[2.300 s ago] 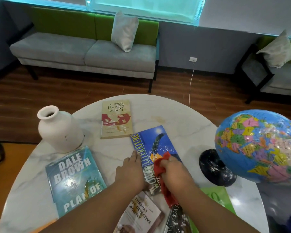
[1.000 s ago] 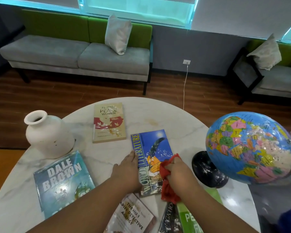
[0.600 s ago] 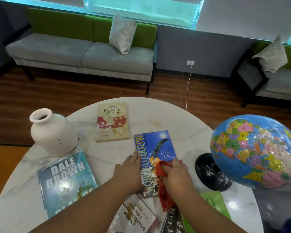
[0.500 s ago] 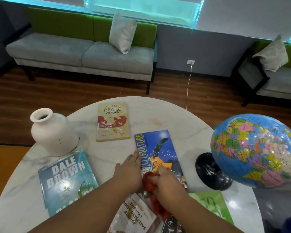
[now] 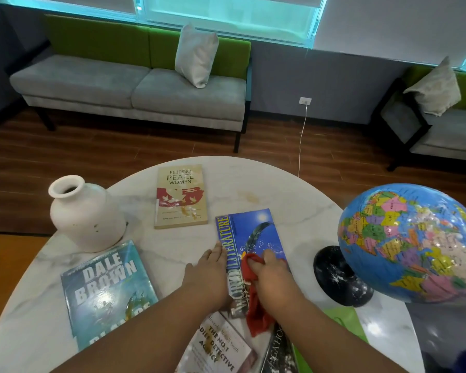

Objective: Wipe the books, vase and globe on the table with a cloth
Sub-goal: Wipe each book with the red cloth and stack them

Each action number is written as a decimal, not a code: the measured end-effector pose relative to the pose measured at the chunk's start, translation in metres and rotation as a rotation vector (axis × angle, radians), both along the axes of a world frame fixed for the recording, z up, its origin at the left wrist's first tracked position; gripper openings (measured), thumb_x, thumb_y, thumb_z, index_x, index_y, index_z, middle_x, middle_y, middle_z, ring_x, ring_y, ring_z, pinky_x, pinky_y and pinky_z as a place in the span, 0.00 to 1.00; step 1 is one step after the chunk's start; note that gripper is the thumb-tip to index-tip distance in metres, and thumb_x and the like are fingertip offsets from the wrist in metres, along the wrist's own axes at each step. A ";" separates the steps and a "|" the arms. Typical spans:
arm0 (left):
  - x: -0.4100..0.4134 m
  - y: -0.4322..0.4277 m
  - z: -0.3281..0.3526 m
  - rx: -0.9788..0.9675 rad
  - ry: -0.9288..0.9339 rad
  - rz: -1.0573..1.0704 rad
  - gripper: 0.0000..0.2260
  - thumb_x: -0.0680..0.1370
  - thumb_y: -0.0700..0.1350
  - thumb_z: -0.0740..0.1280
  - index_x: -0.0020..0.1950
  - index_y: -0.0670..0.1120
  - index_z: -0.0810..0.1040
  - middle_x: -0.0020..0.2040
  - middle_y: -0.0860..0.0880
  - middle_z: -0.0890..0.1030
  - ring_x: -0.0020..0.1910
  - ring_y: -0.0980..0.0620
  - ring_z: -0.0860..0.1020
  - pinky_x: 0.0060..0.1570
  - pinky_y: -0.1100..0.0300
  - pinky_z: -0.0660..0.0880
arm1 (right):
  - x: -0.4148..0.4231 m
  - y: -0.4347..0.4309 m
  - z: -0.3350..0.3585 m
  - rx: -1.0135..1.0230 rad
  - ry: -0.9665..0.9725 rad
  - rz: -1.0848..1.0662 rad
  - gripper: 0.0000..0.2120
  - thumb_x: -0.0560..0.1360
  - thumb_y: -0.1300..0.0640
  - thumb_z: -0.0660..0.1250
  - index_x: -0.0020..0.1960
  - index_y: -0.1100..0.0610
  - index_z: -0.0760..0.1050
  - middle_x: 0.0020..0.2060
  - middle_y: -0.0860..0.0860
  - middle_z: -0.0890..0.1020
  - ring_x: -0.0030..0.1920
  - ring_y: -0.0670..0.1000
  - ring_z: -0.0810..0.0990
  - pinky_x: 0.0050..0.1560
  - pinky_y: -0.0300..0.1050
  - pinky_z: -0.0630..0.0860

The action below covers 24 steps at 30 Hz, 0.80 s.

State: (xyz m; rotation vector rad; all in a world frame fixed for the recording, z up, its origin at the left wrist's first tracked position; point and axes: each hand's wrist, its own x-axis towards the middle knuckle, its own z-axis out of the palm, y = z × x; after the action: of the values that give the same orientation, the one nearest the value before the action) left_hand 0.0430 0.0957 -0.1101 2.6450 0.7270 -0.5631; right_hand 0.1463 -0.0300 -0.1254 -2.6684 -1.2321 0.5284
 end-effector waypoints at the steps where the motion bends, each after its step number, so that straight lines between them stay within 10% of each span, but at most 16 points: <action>1: 0.000 0.000 0.000 0.001 0.005 -0.003 0.51 0.70 0.60 0.71 0.79 0.46 0.39 0.79 0.51 0.39 0.78 0.51 0.48 0.71 0.45 0.59 | -0.001 -0.002 -0.006 0.003 0.025 0.064 0.16 0.76 0.53 0.59 0.63 0.47 0.70 0.55 0.51 0.68 0.53 0.52 0.72 0.55 0.43 0.72; 7: 0.000 0.000 -0.001 -0.014 -0.001 0.001 0.52 0.69 0.60 0.72 0.79 0.46 0.40 0.79 0.52 0.38 0.78 0.51 0.48 0.71 0.43 0.59 | 0.010 0.003 -0.002 0.189 -0.026 -0.023 0.04 0.77 0.51 0.61 0.49 0.49 0.73 0.42 0.46 0.75 0.37 0.46 0.74 0.33 0.37 0.71; 24: -0.002 0.001 -0.004 0.003 0.009 0.002 0.52 0.69 0.60 0.72 0.79 0.47 0.40 0.79 0.53 0.39 0.78 0.50 0.46 0.71 0.42 0.57 | 0.006 0.015 -0.014 0.144 0.038 -0.047 0.07 0.76 0.46 0.61 0.47 0.49 0.68 0.43 0.50 0.76 0.44 0.48 0.80 0.44 0.46 0.76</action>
State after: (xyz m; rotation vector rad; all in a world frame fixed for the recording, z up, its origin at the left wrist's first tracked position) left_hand 0.0405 0.0969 -0.1139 2.6457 0.7332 -0.5739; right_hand 0.1522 -0.0151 -0.1399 -2.5484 -1.1488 0.4623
